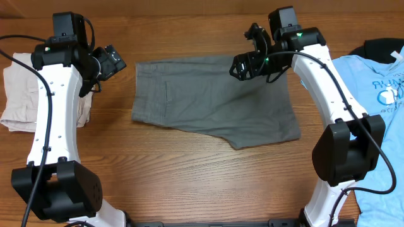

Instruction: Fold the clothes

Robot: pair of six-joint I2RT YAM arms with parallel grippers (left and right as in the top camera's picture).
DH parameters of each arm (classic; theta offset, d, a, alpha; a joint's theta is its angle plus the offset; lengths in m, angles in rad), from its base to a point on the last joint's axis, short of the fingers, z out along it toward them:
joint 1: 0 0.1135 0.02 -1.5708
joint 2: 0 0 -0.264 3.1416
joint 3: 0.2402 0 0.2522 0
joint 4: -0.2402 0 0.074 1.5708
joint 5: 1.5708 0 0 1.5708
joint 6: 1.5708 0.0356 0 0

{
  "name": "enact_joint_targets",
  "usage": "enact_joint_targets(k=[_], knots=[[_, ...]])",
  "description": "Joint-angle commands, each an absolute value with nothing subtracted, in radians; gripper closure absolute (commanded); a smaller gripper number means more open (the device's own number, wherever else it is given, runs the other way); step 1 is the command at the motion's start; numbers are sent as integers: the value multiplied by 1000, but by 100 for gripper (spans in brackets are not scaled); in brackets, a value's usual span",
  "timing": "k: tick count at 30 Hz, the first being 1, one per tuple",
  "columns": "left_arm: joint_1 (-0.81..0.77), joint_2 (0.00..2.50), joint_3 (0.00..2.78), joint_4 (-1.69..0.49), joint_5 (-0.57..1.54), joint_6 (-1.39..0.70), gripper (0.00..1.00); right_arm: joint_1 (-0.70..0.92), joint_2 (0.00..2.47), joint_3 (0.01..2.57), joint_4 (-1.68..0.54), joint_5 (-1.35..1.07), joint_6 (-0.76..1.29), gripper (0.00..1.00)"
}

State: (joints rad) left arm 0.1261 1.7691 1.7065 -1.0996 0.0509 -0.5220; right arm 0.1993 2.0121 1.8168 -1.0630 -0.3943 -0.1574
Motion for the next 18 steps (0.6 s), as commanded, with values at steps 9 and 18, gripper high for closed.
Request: enact_joint_targets(k=[9, 18], knots=[[125, 1767, 1714, -1100, 44, -535, 0, 279, 1979, 1886, -1035, -345, -549, 0], [125, 1767, 1714, -1100, 45, -535, 0, 359, 2016, 1974, -881, -136, -585, 1]])
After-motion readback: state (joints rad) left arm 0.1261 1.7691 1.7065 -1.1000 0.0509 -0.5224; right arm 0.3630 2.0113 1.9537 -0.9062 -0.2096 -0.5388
